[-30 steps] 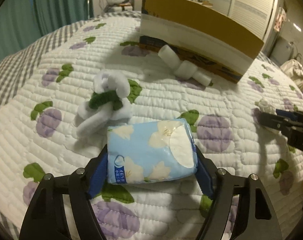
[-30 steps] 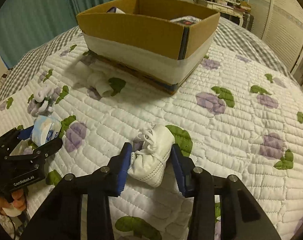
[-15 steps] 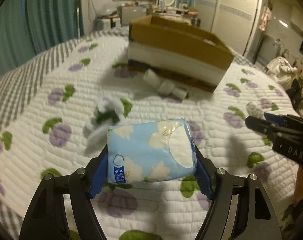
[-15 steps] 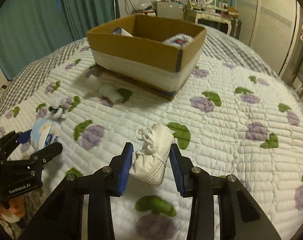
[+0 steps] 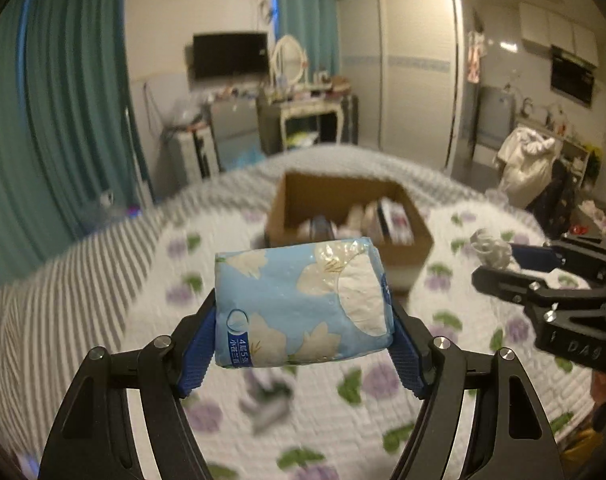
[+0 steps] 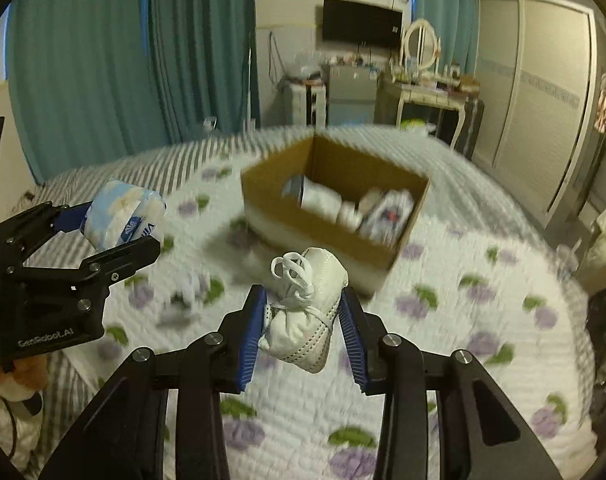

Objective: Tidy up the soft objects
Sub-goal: 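Lower the pad pack and shoe into the box and open both grippers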

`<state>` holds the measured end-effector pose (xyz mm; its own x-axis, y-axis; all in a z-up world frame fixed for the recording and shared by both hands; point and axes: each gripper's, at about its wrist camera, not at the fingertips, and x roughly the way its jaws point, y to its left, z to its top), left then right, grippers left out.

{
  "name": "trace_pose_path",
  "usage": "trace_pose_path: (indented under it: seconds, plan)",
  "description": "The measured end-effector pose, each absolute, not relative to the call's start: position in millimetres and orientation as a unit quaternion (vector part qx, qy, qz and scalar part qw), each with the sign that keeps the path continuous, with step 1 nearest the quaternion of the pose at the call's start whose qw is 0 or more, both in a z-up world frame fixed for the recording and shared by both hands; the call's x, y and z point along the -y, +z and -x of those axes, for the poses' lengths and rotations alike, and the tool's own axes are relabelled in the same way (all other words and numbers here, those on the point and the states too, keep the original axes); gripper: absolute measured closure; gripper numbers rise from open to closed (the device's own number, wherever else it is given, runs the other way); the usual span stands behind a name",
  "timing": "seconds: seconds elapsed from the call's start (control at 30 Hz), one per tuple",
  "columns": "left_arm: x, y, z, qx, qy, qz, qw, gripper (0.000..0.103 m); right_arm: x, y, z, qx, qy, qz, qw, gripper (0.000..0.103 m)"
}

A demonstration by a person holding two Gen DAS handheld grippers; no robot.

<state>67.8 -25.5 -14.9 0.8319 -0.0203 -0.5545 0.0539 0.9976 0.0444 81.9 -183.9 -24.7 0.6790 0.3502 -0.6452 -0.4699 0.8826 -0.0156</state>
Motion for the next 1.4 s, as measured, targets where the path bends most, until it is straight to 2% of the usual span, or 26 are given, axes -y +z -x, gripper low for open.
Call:
trace_pose_path:
  seconds: [0.3, 0.47, 0.63, 0.8, 1.03, 1.1, 1.17, 1.2, 1.23, 1.4]
  plan:
    - [9.9, 18.5, -171.1, -0.277, -0.062, -0.037, 0.958, 0.029, 173.2, 51.3, -150.8, -0.273, 0.210, 0.073, 0.936, 0.066]
    - [7.9, 21.9, -226.0, -0.270, -0.075, -0.045, 0.959, 0.029, 162.9, 67.7, -206.0, -0.261, 0.194, 0.074, 0.943, 0.066]
    - [14.7, 9.3, -267.5, -0.275, -0.090, -0.051, 0.956, 0.029, 154.8, 43.6, -267.8, -0.284, 0.181, 0.070, 0.939, 0.066]
    - [27.1, -28.8, -293.2, -0.308, -0.089, -0.087, 0.943, 0.029, 159.0, -11.6, -326.7, -0.339, 0.175, 0.050, 0.923, 0.066]
    - [44.2, -62.0, -295.4, -0.315, -0.085, -0.138, 0.935, 0.027, 178.7, -61.7, -360.2, -0.379, 0.173, 0.014, 0.909, 0.066]
    - [44.6, -60.4, -296.0, -0.302, -0.094, -0.137, 0.939, 0.021, 181.6, -62.6, -362.3, -0.376, 0.167, 0.014, 0.911, 0.064]
    - [46.5, -53.9, -293.1, -0.295, -0.086, -0.136, 0.942, 0.012, 185.5, -58.1, -360.5, -0.368, 0.163, 0.007, 0.916, 0.046]
    - [46.7, -48.3, -289.9, -0.294, -0.083, -0.132, 0.943, 0.012, 188.6, -55.2, -359.0, -0.363, 0.164, 0.003, 0.917, 0.028]
    - [45.6, -44.4, -289.4, -0.295, -0.080, -0.130, 0.943, 0.012, 190.8, -52.1, -356.5, -0.356, 0.162, -0.002, 0.920, 0.025]
    - [39.9, -4.0, -271.2, -0.277, -0.046, -0.125, 0.951, 0.012, 197.5, -10.0, -328.0, -0.330, 0.151, 0.001, 0.932, 0.024]
